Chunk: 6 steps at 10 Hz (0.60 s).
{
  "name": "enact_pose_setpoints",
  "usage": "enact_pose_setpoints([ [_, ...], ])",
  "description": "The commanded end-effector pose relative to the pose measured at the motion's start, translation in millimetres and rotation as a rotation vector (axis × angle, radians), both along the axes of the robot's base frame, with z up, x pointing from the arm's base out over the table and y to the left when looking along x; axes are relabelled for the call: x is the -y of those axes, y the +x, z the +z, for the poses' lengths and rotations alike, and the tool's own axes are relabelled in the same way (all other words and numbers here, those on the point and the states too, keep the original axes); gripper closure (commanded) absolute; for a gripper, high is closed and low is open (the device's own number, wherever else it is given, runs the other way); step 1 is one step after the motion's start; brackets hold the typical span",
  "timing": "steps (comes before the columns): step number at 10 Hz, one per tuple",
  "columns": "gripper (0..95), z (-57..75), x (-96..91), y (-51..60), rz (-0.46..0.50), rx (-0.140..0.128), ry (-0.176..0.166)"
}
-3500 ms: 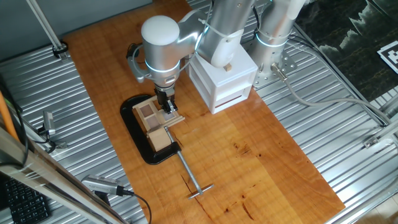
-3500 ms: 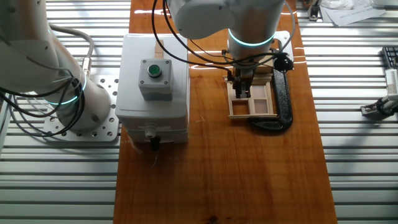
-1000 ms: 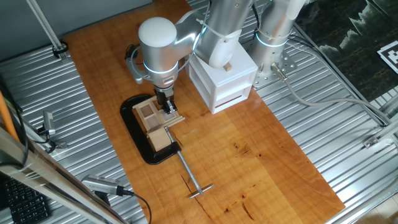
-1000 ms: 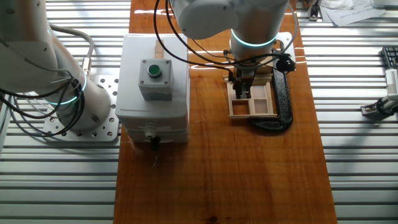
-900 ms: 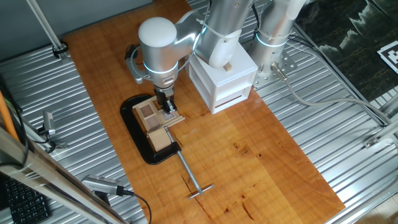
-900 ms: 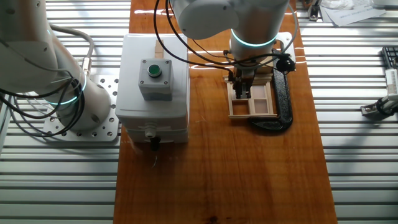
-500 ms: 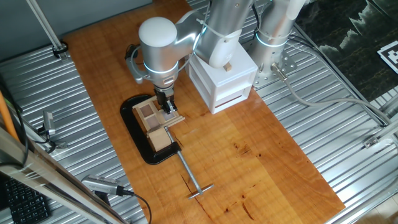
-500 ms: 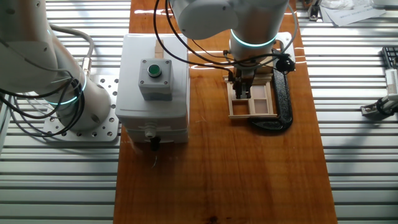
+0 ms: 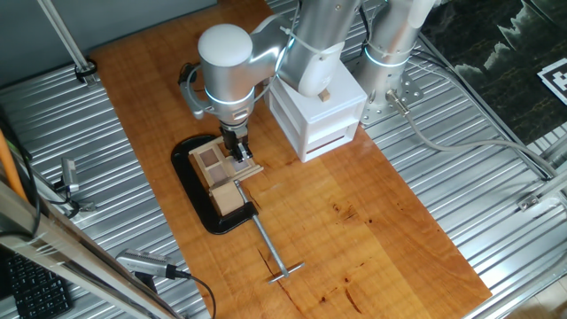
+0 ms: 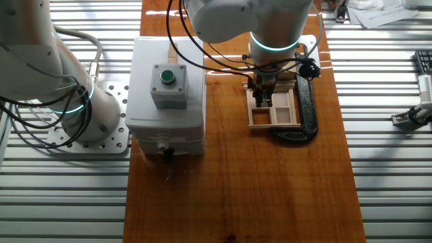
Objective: Close a sliding window
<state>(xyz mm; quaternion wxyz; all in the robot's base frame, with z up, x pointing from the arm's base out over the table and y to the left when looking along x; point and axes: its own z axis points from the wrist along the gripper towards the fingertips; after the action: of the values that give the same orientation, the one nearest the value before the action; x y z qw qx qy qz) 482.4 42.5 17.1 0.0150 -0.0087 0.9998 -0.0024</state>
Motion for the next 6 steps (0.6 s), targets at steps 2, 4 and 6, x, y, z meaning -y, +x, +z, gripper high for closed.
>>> enact_pose_setpoints([
  [2,95.0,-0.5,-0.1,0.0,0.003,0.000,0.000],
  [4,95.0,-0.4,0.1,0.0,0.004,0.000,0.000],
  [6,95.0,0.0,1.5,-0.1,0.007,0.001,0.000],
])
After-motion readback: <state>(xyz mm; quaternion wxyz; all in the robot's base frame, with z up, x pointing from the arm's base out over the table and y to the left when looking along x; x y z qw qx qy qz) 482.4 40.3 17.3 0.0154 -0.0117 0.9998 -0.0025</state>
